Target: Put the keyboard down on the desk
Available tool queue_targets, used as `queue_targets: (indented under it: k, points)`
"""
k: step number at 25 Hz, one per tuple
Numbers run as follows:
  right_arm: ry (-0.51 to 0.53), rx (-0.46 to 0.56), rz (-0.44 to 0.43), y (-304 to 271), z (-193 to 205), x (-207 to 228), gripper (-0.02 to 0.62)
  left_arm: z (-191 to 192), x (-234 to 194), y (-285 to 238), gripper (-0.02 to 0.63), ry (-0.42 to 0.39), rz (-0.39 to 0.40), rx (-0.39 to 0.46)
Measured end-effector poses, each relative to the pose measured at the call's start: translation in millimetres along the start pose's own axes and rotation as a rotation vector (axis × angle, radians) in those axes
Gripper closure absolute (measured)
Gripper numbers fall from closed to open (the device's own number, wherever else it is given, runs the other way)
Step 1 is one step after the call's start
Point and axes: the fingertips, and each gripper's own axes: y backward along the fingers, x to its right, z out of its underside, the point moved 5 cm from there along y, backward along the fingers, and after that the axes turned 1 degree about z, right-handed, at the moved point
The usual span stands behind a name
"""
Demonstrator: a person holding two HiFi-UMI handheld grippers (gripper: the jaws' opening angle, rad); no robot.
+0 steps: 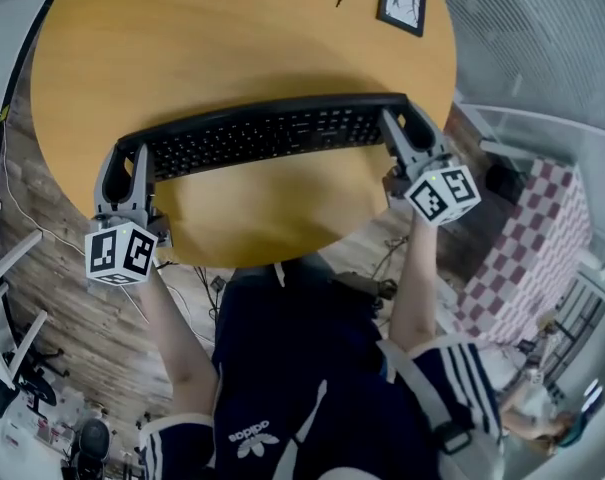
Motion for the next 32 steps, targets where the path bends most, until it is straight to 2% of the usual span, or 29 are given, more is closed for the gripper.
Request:
queue_targets:
  k: [9, 16, 26, 32]
  points:
    - [-0.063, -0.063, 0.028, -23.7, 24.5, 19.4, 0.431, 12.0, -7.5, -28.8, 0.422, 0.003, -0.024, -0.065]
    - [-0.091, -0.111, 0.036, -42.1, 29.1, 24.1, 0.43, 18.1, -16.7, -42.0, 0.422, 0.033, -0.06, -0.103]
    - [-0.17, -0.259, 0.085, -73.7, 46.2, 41.2, 0.425, 36.9, -31.1, -75.2, 0.422, 0.071, -0.126, -0.198]
    - [-0.203, -0.34, 0.117, -80.3, 59.0, 46.1, 0.422, 46.5, -32.8, -85.3, 0.42, 0.058, -0.161, -0.281]
